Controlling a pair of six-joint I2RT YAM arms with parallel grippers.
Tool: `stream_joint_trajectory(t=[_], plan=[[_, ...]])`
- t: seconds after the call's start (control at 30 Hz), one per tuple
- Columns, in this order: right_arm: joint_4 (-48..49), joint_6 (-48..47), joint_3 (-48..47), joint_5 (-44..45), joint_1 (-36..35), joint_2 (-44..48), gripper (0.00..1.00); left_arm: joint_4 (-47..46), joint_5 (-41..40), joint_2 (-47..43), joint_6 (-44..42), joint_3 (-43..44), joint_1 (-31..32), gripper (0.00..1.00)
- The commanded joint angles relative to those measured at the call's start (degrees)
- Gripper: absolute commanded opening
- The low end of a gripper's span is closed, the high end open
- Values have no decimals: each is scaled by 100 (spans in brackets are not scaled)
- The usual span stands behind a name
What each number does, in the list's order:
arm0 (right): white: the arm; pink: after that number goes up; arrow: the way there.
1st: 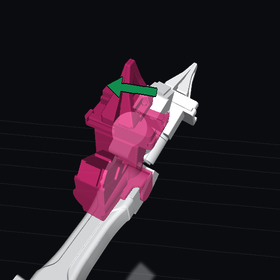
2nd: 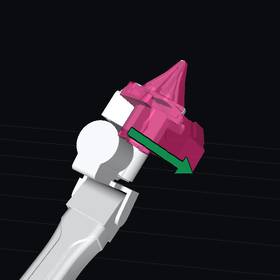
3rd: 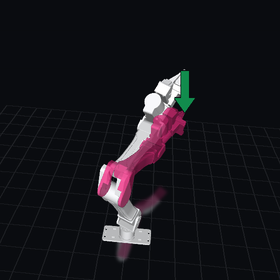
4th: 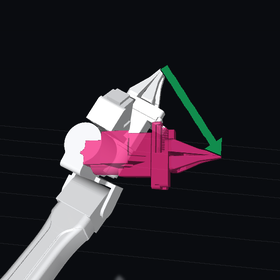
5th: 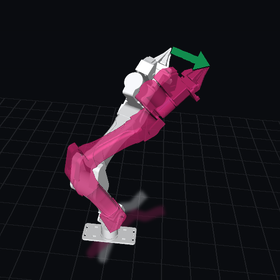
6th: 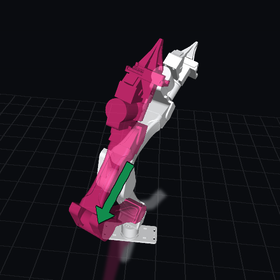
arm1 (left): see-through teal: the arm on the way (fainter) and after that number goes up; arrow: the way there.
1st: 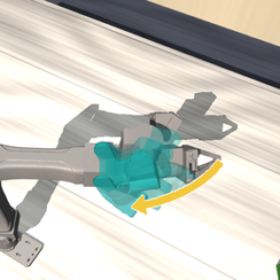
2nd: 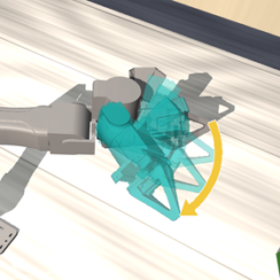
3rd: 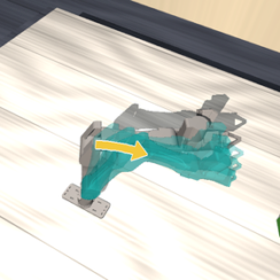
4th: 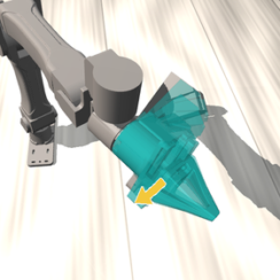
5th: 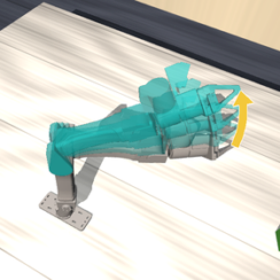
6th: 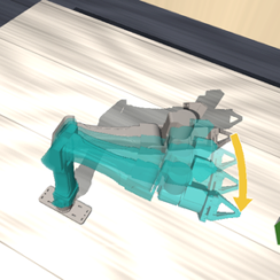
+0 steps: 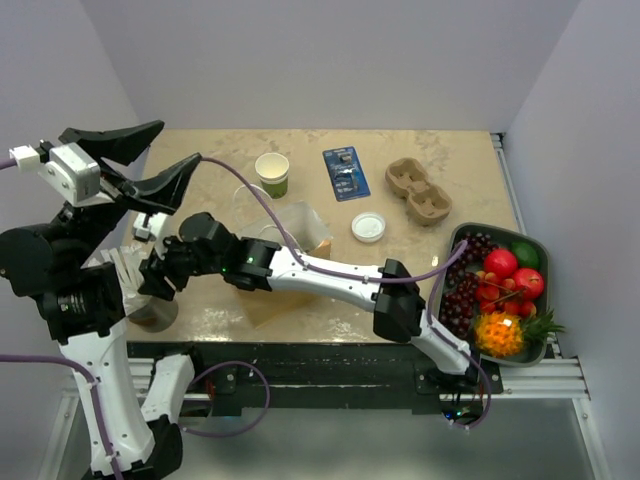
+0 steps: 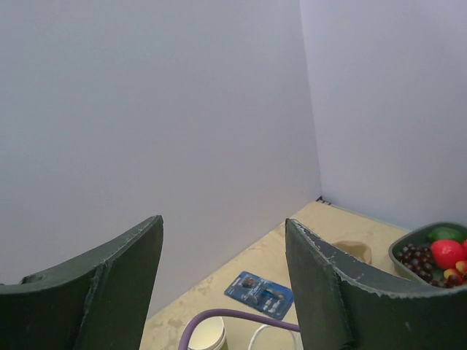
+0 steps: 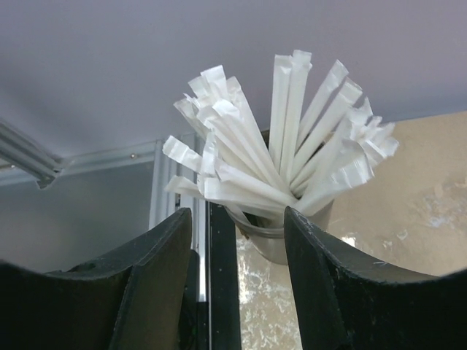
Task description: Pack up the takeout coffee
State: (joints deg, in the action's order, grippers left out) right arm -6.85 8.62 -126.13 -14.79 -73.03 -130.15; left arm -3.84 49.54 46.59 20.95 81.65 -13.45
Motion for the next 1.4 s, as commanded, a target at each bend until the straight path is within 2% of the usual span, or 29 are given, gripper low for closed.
stream_joint_trajectory(t=[0.0, 0.17, 0.43, 0.63, 1.37], plan=[[412, -282, -474, 116, -71, -124, 55, -250, 372, -238, 41, -96, -35, 72], [922, -72, -483, -278, -53, -318, 55, -91, 521, -299, 67, -219, -35, 72], [1151, 69, -711, -262, -62, -582, 50, 49, 662, -308, 41, -307, -26, 72], [1353, 157, -799, -279, -62, -714, 42, 137, 706, -273, -3, -377, 62, 72], [1177, -19, -1037, -235, -150, -1030, 32, 375, 654, -212, -328, -430, 457, 72]])
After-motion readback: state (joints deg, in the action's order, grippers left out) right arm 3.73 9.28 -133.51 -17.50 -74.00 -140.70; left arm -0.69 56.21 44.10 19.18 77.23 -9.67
